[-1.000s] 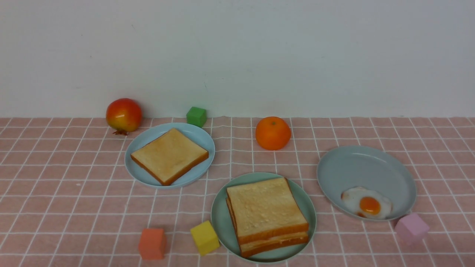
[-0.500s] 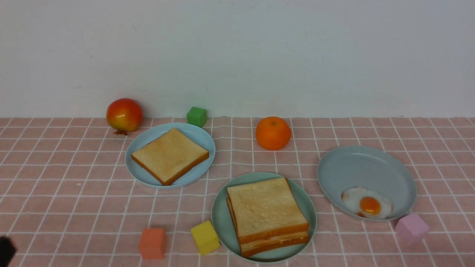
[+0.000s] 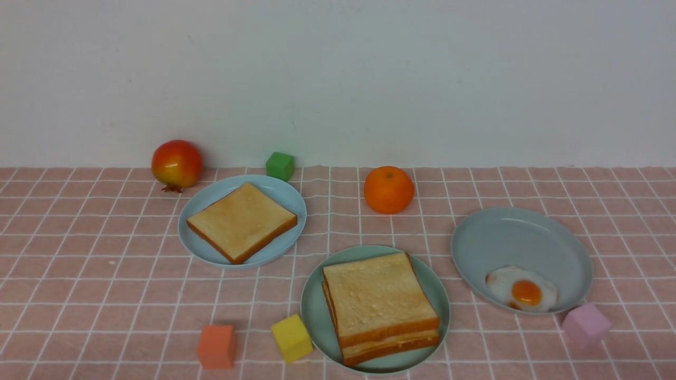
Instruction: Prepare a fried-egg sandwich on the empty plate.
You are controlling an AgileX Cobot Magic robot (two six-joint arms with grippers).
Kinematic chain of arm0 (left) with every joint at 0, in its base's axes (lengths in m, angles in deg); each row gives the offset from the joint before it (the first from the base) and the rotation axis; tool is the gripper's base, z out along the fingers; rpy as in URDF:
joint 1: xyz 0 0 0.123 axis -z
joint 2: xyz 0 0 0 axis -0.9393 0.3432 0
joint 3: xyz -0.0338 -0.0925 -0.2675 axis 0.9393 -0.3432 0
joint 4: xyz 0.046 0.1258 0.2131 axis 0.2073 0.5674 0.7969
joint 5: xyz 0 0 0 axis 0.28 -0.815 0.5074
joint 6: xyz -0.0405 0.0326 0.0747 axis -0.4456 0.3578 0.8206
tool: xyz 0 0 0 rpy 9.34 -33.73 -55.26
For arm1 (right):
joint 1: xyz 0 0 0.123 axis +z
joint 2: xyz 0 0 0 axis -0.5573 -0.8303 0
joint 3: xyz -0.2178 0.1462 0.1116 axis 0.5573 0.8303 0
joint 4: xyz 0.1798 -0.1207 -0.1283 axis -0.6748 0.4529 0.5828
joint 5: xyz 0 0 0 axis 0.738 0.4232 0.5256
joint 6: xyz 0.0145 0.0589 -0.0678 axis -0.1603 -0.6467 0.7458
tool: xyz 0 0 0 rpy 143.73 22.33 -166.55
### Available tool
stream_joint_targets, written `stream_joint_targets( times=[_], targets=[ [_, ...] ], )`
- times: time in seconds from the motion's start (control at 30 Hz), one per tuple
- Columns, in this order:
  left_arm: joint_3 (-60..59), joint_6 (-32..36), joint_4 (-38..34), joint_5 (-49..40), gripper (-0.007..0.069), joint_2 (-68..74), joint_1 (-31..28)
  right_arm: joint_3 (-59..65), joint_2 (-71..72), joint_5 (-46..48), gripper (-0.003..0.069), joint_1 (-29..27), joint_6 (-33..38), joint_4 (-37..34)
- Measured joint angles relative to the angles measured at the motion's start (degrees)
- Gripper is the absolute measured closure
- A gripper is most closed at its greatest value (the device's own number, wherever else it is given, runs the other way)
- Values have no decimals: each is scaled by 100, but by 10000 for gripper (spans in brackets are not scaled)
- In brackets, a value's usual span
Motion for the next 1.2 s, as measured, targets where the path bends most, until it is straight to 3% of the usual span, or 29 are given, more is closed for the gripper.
stream_joint_targets(
  times=[1.2],
  targets=[
    [5, -13, -17, -19, 612, 0, 0, 2, 0, -6, 584, 0, 0, 0]
  ],
)
